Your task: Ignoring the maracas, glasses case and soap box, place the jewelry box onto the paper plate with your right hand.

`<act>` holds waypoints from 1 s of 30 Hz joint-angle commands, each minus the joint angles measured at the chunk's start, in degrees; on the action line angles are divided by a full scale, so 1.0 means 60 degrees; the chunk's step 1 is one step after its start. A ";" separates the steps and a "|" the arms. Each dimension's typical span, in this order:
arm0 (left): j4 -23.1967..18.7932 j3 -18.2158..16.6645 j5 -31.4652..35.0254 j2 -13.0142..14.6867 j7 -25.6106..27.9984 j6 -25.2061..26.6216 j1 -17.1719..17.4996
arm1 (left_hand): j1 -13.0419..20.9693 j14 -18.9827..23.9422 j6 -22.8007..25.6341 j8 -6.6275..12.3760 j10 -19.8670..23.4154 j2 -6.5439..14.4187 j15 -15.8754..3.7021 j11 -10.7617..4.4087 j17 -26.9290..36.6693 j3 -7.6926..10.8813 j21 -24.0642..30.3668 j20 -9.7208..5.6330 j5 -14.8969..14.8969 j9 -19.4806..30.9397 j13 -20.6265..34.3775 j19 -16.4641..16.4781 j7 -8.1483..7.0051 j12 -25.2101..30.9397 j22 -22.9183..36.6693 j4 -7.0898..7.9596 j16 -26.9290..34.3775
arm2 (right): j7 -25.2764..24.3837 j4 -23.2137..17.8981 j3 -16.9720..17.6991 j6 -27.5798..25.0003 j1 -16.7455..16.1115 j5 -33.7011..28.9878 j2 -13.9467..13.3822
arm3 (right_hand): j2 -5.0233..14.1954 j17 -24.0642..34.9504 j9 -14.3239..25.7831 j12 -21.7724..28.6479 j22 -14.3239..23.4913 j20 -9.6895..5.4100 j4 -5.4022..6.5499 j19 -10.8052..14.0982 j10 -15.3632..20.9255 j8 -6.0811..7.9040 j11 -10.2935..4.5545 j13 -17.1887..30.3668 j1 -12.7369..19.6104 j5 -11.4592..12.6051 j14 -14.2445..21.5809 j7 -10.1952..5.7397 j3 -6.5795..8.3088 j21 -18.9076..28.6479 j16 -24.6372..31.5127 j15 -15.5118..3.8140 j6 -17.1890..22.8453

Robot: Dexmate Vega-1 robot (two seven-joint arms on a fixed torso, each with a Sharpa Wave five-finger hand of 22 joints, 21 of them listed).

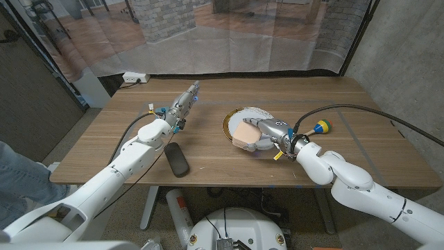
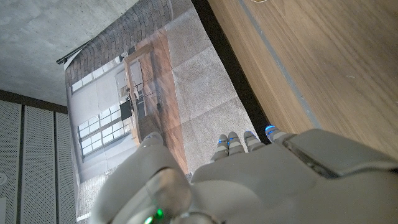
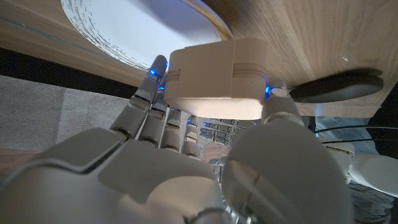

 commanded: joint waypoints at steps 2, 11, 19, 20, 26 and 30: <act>-0.0127 -0.0078 -0.0031 0.0071 0.0067 -0.0001 0.0112 | 0.0025 -0.0309 0.0059 0.0017 -0.0063 0.0079 -0.0009 -0.0004 0.0031 -0.0039 0.0058 0.0004 -0.0036 0.0034 0.0053 -0.0891 0.0011 0.0003 0.0053 -0.0015 0.0014 | 0.0163 0.0317 -0.0129 0.0088 0.0508 0.0111 0.0216 | 0.1147 0.0048 0.0030 0.0102 0.0021 -0.0039 0.0425 0.0070 0.0965 -0.0017 -0.0939 0.0051 0.1058 -0.0048 0.0975 -0.0017 0.0488 0.0062 0.0092 -0.1520 0.0143; -0.0215 -0.0138 -0.0057 0.0132 0.0132 0.0003 0.0228 | 0.0035 -0.0309 0.0039 0.0008 -0.0062 0.0089 -0.0002 0.0037 0.0031 -0.0053 0.0059 0.0007 -0.0039 0.0035 0.0053 -0.0892 0.0002 0.0005 0.0053 -0.0018 0.0015 | 0.0168 0.0658 -0.0302 0.0222 0.0894 0.0156 0.0450 | 0.1204 0.0092 0.0032 0.0115 0.0020 -0.0119 0.0449 0.0155 0.0986 0.0006 -0.0923 0.0081 0.1060 -0.0115 0.1016 -0.0031 0.0517 0.0088 0.0095 -0.1549 0.0256; -0.0177 -0.0116 -0.0057 0.0135 0.0107 0.0029 0.0225 | 0.0045 -0.0310 0.0037 0.0007 -0.0065 0.0098 -0.0004 0.0016 0.0031 -0.0065 0.0059 0.0004 -0.0041 0.0035 0.0053 -0.0896 -0.0006 0.0004 0.0053 -0.0022 0.0015 | 0.0171 0.0890 -0.0466 0.0334 0.1228 0.0150 0.0651 | 0.1244 0.0131 0.0033 0.0159 0.0019 -0.0165 0.0455 0.0205 0.1089 0.0011 -0.0933 0.0110 0.1076 -0.0179 0.1075 -0.0050 0.0546 0.0102 0.0104 -0.1612 0.0322; -0.0177 -0.0116 -0.0058 0.0135 0.0106 0.0029 0.0225 | 0.0047 -0.0308 0.0039 0.0008 -0.0066 0.0100 0.0000 0.0026 0.0031 -0.0067 0.0058 0.0006 -0.0042 0.0035 0.0053 -0.0898 -0.0005 0.0004 0.0053 -0.0022 0.0016 | 0.0169 0.0890 -0.0470 0.0333 0.1231 0.0154 0.0648 | 0.1252 0.0135 0.0034 0.0167 0.0019 -0.0176 0.0453 0.0212 0.1107 0.0019 -0.0921 0.0113 0.1084 -0.0187 0.1091 -0.0058 0.0553 0.0103 0.0108 -0.1619 0.0349; -0.0194 -0.0092 -0.0016 0.0133 0.0102 0.0040 0.0173 | 0.0056 -0.0309 0.0030 0.0005 -0.0056 0.0107 0.0000 0.0028 0.0031 -0.0076 0.0057 0.0015 -0.0044 0.0035 0.0053 -0.0903 -0.0003 0.0009 0.0053 -0.0025 0.0015 | 0.0279 0.1140 -0.0610 0.0296 0.1525 0.0119 0.0810 | 0.1286 0.0165 0.0034 0.0210 0.0019 -0.0202 0.0456 0.0240 0.1217 0.0015 -0.0965 0.0133 0.1099 -0.0230 0.1134 -0.0059 0.0576 0.0111 0.0117 -0.1666 0.0381; -0.0179 -0.0083 -0.0009 0.0120 0.0090 0.0055 0.0127 | 0.0062 -0.0310 0.0038 0.0008 -0.0052 0.0113 0.0003 0.0027 0.0030 -0.0082 0.0058 0.0023 -0.0045 0.0035 0.0053 -0.0903 0.0001 0.0010 0.0052 -0.0028 0.0015 | 0.0249 0.1293 -0.0669 0.0285 0.1656 0.0139 0.0908 | 0.1294 0.0179 0.0034 0.0207 0.0019 -0.0220 0.0452 0.0261 0.1209 0.0012 -0.0955 0.0144 0.1110 -0.0255 0.1152 -0.0057 0.0588 0.0117 0.0117 -0.1670 0.0396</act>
